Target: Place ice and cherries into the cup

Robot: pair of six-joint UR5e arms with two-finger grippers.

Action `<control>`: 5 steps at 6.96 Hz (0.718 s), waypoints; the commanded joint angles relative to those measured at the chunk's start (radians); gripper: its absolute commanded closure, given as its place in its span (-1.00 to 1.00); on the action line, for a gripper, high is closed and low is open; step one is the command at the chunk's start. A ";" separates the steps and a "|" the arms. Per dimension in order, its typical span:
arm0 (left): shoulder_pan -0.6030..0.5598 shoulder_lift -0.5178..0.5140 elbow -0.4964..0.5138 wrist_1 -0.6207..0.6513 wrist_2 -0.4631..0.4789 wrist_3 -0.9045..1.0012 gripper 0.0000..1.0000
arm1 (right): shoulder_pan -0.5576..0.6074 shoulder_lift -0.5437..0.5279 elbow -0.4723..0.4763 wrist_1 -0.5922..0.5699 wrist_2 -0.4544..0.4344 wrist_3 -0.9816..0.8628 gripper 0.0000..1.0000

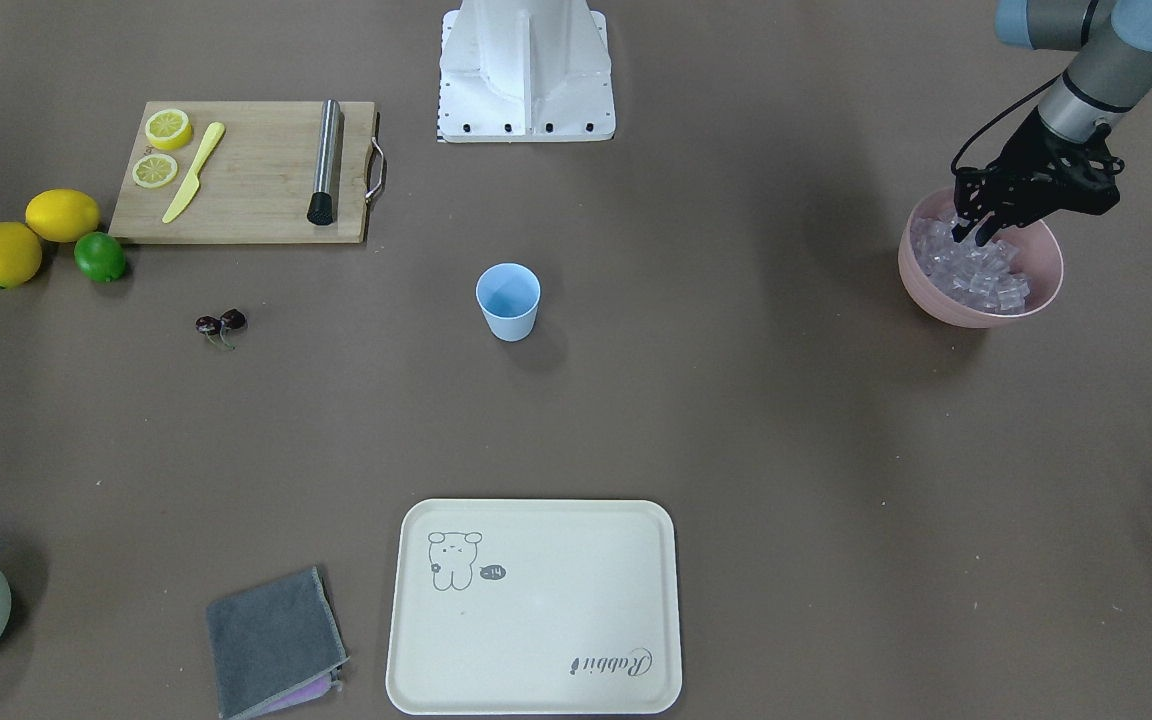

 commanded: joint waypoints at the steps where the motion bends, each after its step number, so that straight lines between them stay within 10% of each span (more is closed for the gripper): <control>1: -0.092 -0.007 -0.007 -0.002 -0.095 0.042 0.99 | 0.000 -0.002 0.001 0.000 -0.001 0.000 -1.00; 5: -0.287 -0.044 -0.013 0.005 -0.221 0.092 1.00 | 0.000 -0.005 0.010 0.000 -0.001 0.000 -1.00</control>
